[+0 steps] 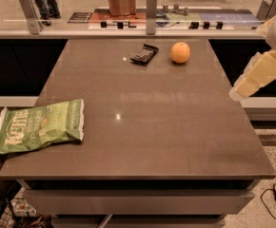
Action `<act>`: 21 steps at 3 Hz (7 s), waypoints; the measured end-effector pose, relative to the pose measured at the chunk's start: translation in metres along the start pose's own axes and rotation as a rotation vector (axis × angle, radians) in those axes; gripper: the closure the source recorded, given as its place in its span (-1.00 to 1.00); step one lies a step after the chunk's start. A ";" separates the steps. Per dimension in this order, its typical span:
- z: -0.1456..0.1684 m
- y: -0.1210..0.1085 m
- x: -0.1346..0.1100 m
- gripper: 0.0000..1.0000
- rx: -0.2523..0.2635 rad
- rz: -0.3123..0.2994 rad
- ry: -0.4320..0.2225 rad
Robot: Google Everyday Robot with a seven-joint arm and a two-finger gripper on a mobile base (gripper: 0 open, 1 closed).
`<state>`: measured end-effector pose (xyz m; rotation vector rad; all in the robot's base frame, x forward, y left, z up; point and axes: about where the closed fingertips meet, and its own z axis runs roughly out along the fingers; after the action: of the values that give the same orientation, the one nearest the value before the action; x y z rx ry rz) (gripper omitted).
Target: Move orange near green jalapeno chip bag
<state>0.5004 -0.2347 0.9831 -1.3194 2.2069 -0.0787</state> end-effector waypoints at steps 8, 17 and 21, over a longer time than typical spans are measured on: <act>0.176 -0.155 -0.082 -1.00 0.069 0.278 -0.492; 0.289 -0.123 -0.113 0.31 -0.117 0.302 -0.544; 0.265 -0.112 -0.116 1.00 -0.132 0.288 -0.569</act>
Offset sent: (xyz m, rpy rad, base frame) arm 0.1276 -0.0233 -0.0233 0.2400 -0.2466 -0.2110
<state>0.7611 -0.1352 0.8468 -0.9229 1.8960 0.4975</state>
